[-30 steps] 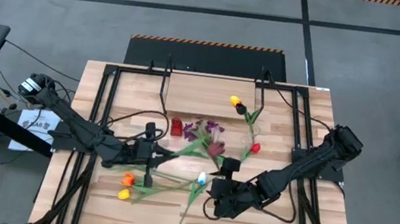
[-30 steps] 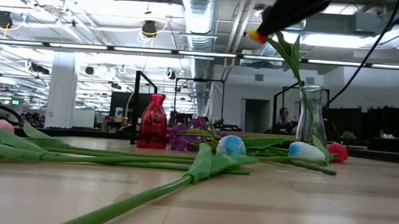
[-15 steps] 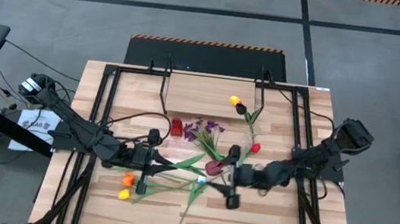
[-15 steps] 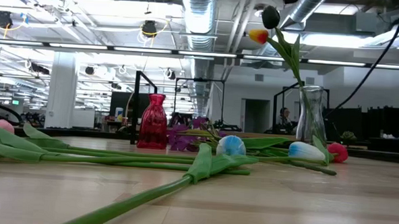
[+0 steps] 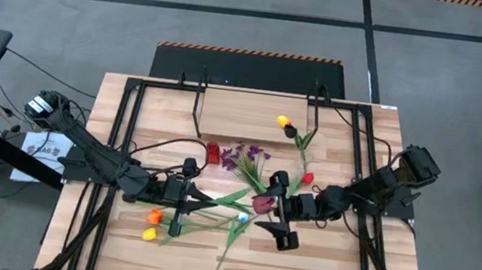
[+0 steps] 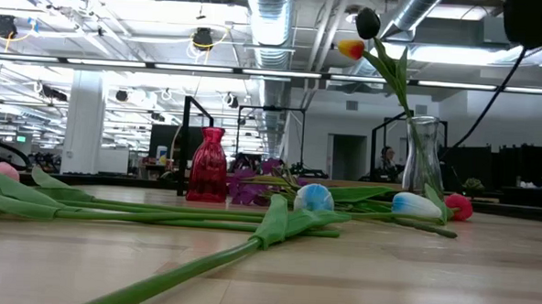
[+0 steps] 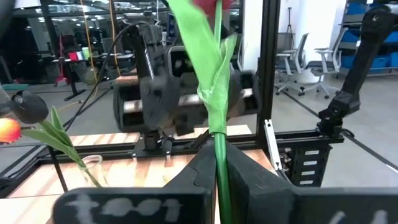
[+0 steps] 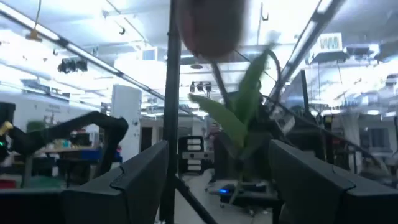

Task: Pick and place flowers into a vace then onto a shelf
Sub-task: Put the dark red flower into the transparent vase

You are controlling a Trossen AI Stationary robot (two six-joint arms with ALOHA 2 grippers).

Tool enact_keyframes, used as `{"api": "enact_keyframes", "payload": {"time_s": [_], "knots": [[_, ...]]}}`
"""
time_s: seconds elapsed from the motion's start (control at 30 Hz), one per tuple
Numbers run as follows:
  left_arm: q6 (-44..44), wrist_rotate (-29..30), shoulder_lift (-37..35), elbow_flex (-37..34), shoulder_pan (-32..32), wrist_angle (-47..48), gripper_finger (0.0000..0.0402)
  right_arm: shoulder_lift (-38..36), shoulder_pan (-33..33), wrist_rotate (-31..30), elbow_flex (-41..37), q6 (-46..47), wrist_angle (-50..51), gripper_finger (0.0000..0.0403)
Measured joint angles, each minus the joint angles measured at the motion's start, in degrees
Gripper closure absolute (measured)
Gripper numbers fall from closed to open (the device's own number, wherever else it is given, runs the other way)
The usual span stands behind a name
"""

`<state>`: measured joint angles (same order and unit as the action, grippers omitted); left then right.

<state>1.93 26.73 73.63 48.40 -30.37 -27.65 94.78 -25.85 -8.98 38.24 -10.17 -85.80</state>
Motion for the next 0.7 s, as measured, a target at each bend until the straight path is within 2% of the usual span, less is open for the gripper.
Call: {"api": "enact_keyframes", "payload": {"time_s": [0.43, 0.57, 0.7], "knots": [[-1.07, 0.1, 3.49, 0.02, 0.81, -1.95, 0.0401, 0.15, -0.3, 0.39, 7.04, -2.47, 9.13, 0.0133], [-1.07, 0.14, 3.38, 0.02, 0.98, -2.04, 0.0401, 0.13, -0.3, 3.08, 8.25, -2.49, 9.83, 0.0133], [-1.07, 0.52, 3.38, 0.02, 1.0, -1.84, 0.0401, 0.15, -0.3, 3.15, 9.2, -2.51, 9.97, 0.0133]]}}
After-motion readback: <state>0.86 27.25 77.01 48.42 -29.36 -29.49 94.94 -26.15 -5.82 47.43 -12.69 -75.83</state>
